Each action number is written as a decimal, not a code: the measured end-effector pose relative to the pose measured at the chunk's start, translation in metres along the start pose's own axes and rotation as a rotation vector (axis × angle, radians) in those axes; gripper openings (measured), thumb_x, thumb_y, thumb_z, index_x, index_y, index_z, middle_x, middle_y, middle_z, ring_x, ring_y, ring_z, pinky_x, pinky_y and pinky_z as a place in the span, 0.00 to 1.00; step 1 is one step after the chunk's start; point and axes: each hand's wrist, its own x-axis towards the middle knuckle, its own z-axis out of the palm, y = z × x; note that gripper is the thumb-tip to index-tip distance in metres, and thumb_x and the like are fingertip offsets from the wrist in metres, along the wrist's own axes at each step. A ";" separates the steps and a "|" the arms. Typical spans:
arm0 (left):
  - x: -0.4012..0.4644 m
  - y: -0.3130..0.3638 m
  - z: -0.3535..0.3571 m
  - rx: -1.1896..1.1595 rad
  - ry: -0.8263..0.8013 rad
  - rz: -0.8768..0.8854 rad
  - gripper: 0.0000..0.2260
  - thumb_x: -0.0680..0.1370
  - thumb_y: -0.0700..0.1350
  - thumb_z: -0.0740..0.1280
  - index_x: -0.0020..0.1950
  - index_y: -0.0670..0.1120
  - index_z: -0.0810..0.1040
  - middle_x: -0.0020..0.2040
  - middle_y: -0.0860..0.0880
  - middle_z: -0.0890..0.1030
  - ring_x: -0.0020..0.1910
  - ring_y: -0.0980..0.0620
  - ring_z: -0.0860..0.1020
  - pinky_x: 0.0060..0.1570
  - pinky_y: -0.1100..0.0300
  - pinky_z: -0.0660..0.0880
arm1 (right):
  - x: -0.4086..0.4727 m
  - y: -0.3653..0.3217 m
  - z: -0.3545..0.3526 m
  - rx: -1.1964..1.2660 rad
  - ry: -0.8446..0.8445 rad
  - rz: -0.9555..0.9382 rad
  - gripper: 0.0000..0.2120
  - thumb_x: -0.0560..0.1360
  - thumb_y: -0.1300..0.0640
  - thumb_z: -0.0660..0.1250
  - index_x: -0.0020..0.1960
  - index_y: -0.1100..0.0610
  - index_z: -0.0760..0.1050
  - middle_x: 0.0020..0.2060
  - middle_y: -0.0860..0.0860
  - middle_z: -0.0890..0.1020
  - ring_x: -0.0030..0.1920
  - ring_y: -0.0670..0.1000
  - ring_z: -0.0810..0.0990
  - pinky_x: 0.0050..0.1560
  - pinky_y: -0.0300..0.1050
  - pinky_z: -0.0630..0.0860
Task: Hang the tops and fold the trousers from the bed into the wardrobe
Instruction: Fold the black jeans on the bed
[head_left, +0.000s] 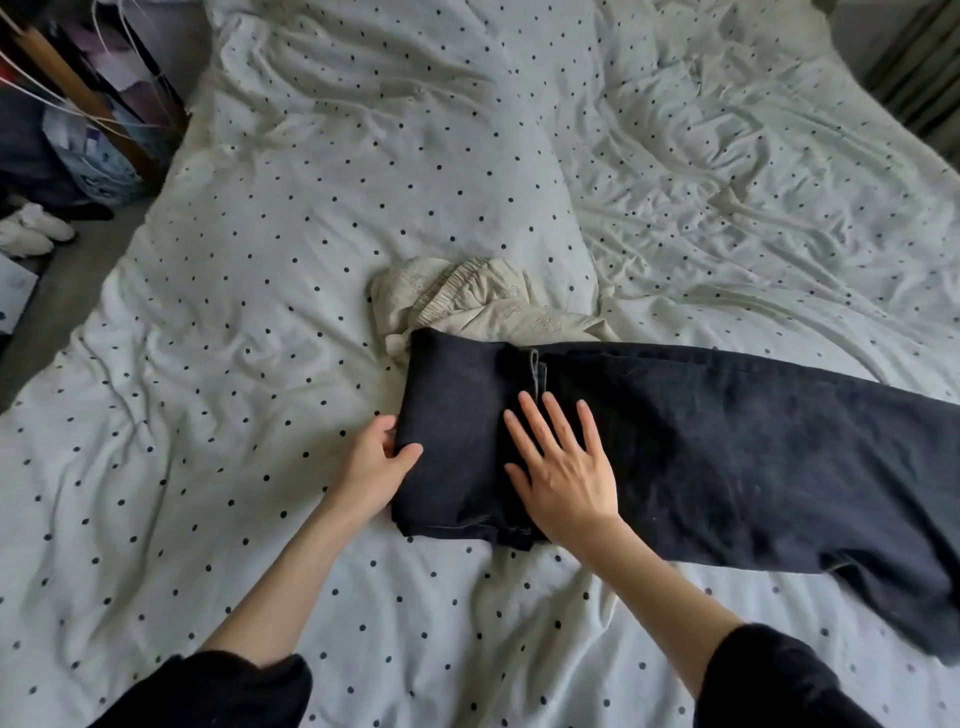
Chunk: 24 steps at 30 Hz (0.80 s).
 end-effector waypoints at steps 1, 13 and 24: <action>-0.006 0.004 -0.001 -0.037 0.001 0.023 0.09 0.77 0.36 0.65 0.52 0.49 0.71 0.44 0.56 0.76 0.42 0.58 0.75 0.42 0.68 0.71 | -0.007 0.004 -0.001 -0.003 0.001 -0.004 0.27 0.76 0.44 0.49 0.70 0.53 0.69 0.69 0.54 0.71 0.69 0.57 0.69 0.69 0.59 0.54; -0.091 0.135 0.072 0.088 0.070 0.423 0.12 0.74 0.36 0.68 0.56 0.47 0.77 0.42 0.51 0.78 0.39 0.53 0.75 0.45 0.60 0.74 | -0.088 0.094 -0.049 0.268 0.073 0.088 0.24 0.75 0.50 0.53 0.66 0.57 0.73 0.65 0.57 0.75 0.66 0.58 0.73 0.70 0.56 0.62; -0.092 0.145 0.237 0.671 -0.155 0.495 0.19 0.80 0.46 0.60 0.70 0.44 0.67 0.59 0.46 0.72 0.58 0.47 0.74 0.59 0.57 0.69 | -0.144 0.200 -0.055 0.842 0.078 0.346 0.18 0.82 0.55 0.53 0.71 0.54 0.67 0.70 0.47 0.68 0.72 0.44 0.62 0.68 0.32 0.54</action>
